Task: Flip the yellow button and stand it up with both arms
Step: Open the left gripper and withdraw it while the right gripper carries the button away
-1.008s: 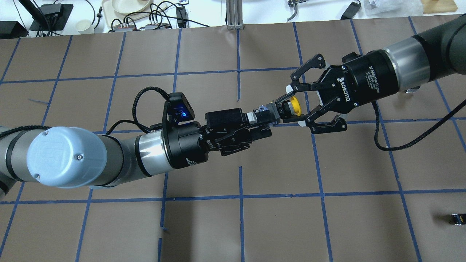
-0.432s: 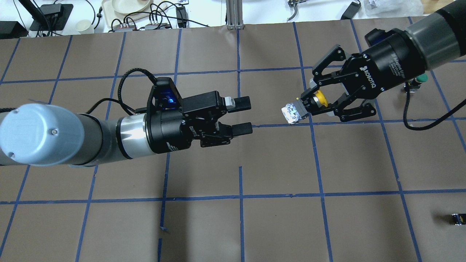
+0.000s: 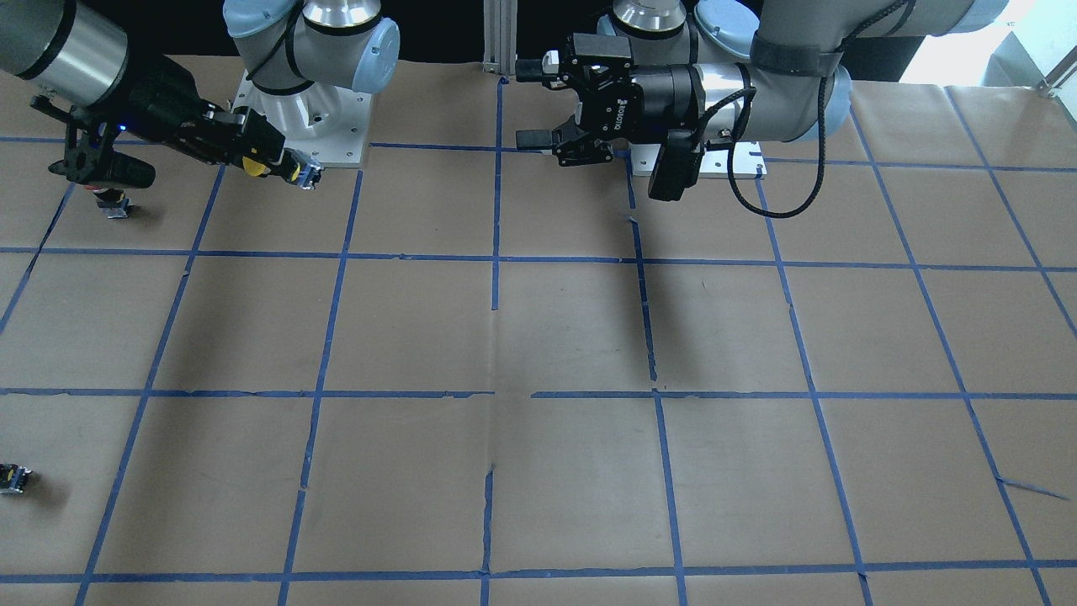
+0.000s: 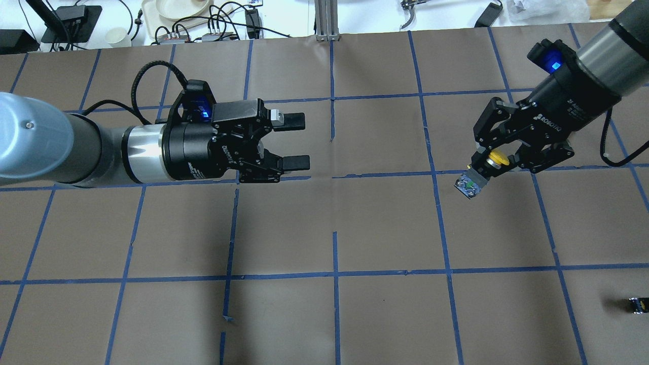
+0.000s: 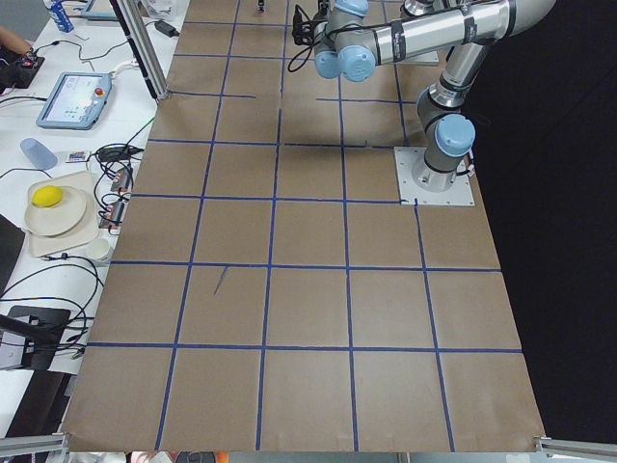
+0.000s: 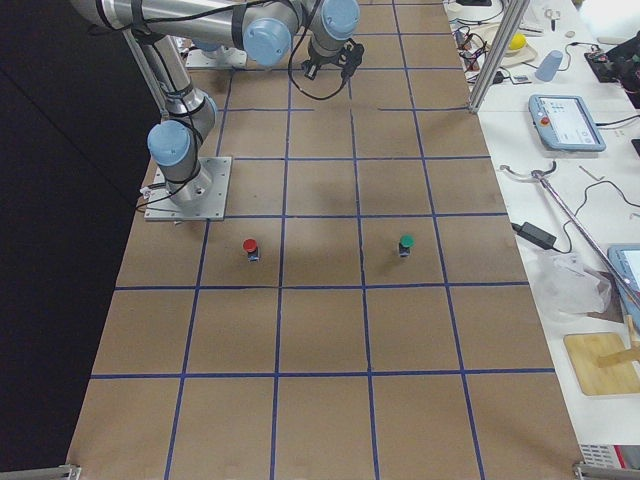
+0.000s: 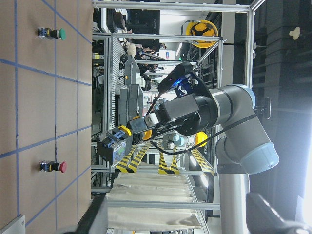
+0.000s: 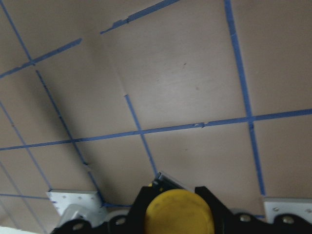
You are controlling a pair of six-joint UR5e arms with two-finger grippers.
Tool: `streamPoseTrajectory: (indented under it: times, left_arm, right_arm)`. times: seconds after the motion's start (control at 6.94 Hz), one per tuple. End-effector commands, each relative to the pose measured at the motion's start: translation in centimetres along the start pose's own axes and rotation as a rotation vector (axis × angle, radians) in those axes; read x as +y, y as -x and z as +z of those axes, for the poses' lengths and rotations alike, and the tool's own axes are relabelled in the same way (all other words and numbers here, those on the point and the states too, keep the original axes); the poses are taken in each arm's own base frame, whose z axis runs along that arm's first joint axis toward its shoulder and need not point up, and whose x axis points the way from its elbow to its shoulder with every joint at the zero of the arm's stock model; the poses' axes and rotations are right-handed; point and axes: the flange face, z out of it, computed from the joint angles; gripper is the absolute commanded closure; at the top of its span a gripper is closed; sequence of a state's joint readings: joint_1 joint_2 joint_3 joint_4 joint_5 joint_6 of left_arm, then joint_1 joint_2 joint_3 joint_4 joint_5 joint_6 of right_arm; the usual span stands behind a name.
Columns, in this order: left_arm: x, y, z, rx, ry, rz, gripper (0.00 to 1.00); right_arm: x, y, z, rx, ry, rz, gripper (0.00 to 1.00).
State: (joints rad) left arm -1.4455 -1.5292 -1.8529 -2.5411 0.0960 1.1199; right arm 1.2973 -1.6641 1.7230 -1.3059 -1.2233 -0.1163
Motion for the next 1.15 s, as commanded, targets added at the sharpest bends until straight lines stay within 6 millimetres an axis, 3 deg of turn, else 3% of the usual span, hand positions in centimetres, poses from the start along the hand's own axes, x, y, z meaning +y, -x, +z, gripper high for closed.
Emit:
streamPoseTrajectory:
  times: [0.0,0.14,0.29,0.43,0.58,0.72,0.86,1.01]
  left_arm:
    - [-4.7,-3.4,-0.8,-0.022,0.016,-0.067,0.00]
    - [-5.9,-5.7,-1.1,-0.052,0.043,-0.088,0.00]
    - [-5.7,-7.0,-1.3,-0.122,0.110,-0.108,0.00]
    - [-6.3,-7.6,-1.6,-0.194,0.153,-0.103,0.00]
    - [-6.5,-6.3,-2.2,-0.319,0.238,-0.031,0.00]
    - [-6.6,-5.9,-2.8,-0.445,0.280,0.016,0.00]
    - [-6.8,-5.6,-3.9,-0.649,0.319,0.036,0.00]
    - [-6.6,-6.4,-4.8,-0.802,0.319,0.071,0.00]
  right_arm:
    - [-1.3,-3.1,1.7,0.232,-0.073,-0.270,0.82]
    - [-2.3,-5.0,3.1,0.322,-0.110,-0.444,0.84]
    - [-3.4,-9.1,3.7,0.362,-0.154,-0.527,0.84]
    - [-3.9,-14.6,4.1,0.379,-0.195,-0.602,0.84]
    - [-4.0,-19.8,4.5,0.423,-0.257,-0.652,0.84]
    - [-5.0,-23.0,5.1,0.448,-0.301,-0.750,0.84]
    - [-6.9,-26.5,5.9,0.476,-0.303,-0.817,0.84]
    - [-8.5,-30.6,6.3,0.506,-0.356,-0.844,0.83]
